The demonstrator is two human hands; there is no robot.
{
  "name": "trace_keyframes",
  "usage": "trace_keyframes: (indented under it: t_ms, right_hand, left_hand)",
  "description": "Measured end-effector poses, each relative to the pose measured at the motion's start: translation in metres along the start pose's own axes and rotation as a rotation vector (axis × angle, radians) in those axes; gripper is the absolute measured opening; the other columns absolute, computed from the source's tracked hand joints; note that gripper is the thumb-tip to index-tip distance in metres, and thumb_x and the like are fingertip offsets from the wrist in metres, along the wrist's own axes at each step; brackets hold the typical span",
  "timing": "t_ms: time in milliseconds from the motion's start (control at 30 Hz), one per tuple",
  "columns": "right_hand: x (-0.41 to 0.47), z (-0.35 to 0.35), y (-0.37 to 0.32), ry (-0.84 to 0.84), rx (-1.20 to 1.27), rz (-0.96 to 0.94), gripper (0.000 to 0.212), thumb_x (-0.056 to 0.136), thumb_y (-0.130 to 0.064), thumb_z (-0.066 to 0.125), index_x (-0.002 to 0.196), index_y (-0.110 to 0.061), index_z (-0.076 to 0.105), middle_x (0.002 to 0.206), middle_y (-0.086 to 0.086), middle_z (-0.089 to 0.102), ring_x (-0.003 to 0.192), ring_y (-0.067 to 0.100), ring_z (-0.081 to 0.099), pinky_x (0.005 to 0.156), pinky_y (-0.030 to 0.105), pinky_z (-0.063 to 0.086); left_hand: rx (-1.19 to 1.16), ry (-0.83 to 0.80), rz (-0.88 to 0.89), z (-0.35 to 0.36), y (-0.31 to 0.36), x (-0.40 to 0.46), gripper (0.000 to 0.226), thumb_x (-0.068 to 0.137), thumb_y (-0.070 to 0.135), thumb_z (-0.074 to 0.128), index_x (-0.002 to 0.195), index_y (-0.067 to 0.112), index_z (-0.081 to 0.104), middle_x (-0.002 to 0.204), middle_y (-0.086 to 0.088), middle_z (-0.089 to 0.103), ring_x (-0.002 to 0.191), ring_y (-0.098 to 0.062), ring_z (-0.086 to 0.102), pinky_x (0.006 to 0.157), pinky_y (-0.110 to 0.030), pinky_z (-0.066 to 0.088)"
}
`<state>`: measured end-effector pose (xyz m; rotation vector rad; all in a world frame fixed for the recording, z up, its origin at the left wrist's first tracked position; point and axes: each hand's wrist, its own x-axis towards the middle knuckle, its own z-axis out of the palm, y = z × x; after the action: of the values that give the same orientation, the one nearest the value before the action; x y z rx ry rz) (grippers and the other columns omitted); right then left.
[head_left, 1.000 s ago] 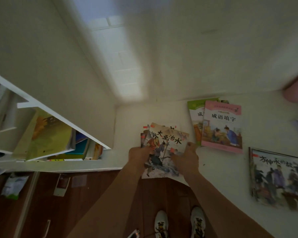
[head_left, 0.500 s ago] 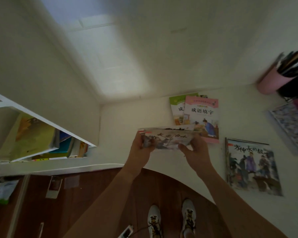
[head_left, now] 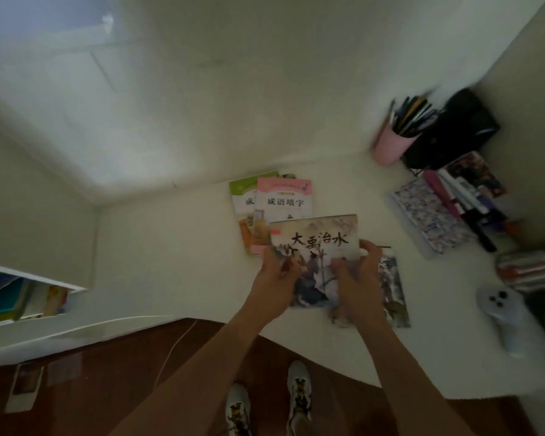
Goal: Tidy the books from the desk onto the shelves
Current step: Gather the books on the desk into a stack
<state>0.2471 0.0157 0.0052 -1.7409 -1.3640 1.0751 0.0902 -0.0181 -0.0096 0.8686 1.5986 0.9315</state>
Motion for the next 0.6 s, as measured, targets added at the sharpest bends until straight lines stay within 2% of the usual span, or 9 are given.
trace_keyframes:
  t_ms: [67,100,200,267,300,367,433,500,600]
  right_hand:
    - [0.018,-0.038,0.016,0.083,-0.127,0.082,0.048,0.096,-0.016,0.064,0.136,-0.013,0.037,0.113,0.007,0.060,0.097,0.028,0.060,0.078,0.034,0.047]
    - [0.027,-0.054,0.027,0.106,-0.190,0.131,0.050,0.094,-0.018,0.065,0.136,-0.014,0.039,0.117,0.013,0.062,0.099,0.031,0.062,0.078,0.035,0.047]
    - [0.042,-0.080,0.057,0.117,-0.308,0.204,0.052,0.088,-0.019,0.071,0.133,-0.011,0.046,0.125,0.021,0.059,0.105,0.037,0.061,0.079,0.036,0.049]
    - [0.043,-0.081,0.075,0.056,-0.405,0.236,0.055,0.088,-0.022,0.072,0.134,-0.006,0.048,0.131,0.024,0.047,0.113,0.043,0.053,0.091,0.043,0.046]
    - [0.042,-0.080,0.083,0.007,-0.474,0.245,0.056,0.088,-0.026,0.073,0.134,-0.005,0.048,0.130,0.025,0.045,0.117,0.045,0.050,0.098,0.045,0.043]
    - [0.044,-0.080,0.097,-0.048,-0.496,0.263,0.062,0.085,-0.034,0.075,0.134,-0.004,0.051,0.127,0.025,0.051,0.118,0.044,0.051,0.102,0.046,0.041]
    - [0.047,-0.084,0.106,-0.041,-0.361,0.307,0.069,0.080,-0.036,0.081,0.135,-0.004,0.054,0.125,0.021,0.061,0.115,0.038,0.059,0.097,0.044,0.049]
    - [0.050,-0.087,0.108,-0.025,-0.314,0.312,0.064,0.078,-0.038,0.084,0.128,-0.006,0.059,0.119,0.015,0.068,0.109,0.034,0.064,0.091,0.040,0.051]
    - [0.055,-0.088,0.111,-0.029,-0.320,0.300,0.050,0.075,-0.036,0.084,0.114,-0.009,0.067,0.109,0.010,0.071,0.100,0.031,0.068,0.084,0.038,0.054]
  left_hand:
    - [0.187,-0.079,-0.013,0.044,0.013,0.005,0.025,0.103,0.020,0.058,0.114,0.033,0.038,0.098,-0.002,0.055,0.081,-0.013,0.053,0.071,-0.022,0.045]
    - [0.297,-0.079,-0.004,0.063,0.015,0.008,0.021,0.103,0.025,0.058,0.113,0.029,0.040,0.102,-0.006,0.056,0.084,-0.015,0.054,0.069,-0.023,0.044]
    - [0.674,-0.014,0.010,0.099,0.005,0.015,0.041,0.102,0.040,0.055,0.126,0.007,0.049,0.122,-0.013,0.053,0.109,-0.029,0.054,0.088,-0.034,0.044]
    - [0.850,0.059,-0.016,0.108,-0.007,0.015,0.048,0.103,0.047,0.050,0.129,0.006,0.048,0.124,-0.017,0.049,0.110,-0.034,0.051,0.094,-0.037,0.042]
    - [0.860,0.089,-0.031,0.110,-0.011,0.014,0.049,0.102,0.047,0.050,0.131,0.008,0.047,0.123,-0.018,0.050,0.109,-0.036,0.053,0.094,-0.039,0.043]
    - [0.751,0.132,-0.069,0.116,-0.013,0.013,0.047,0.100,0.043,0.057,0.132,0.010,0.048,0.120,-0.018,0.056,0.107,-0.037,0.058,0.089,-0.038,0.047]
    - [0.565,0.199,-0.173,0.122,-0.012,0.017,0.043,0.095,0.036,0.066,0.124,0.006,0.057,0.116,-0.015,0.065,0.105,-0.034,0.064,0.082,-0.033,0.048]
    - [0.396,0.247,-0.320,0.127,-0.012,0.024,0.037,0.084,0.032,0.076,0.106,0.003,0.067,0.104,-0.012,0.071,0.097,-0.031,0.068,0.072,-0.029,0.049]
    - [0.076,0.239,-0.462,0.128,-0.011,0.033,0.022,0.065,0.014,0.085,0.076,-0.001,0.073,0.080,-0.016,0.074,0.069,-0.026,0.071,0.057,-0.028,0.056]
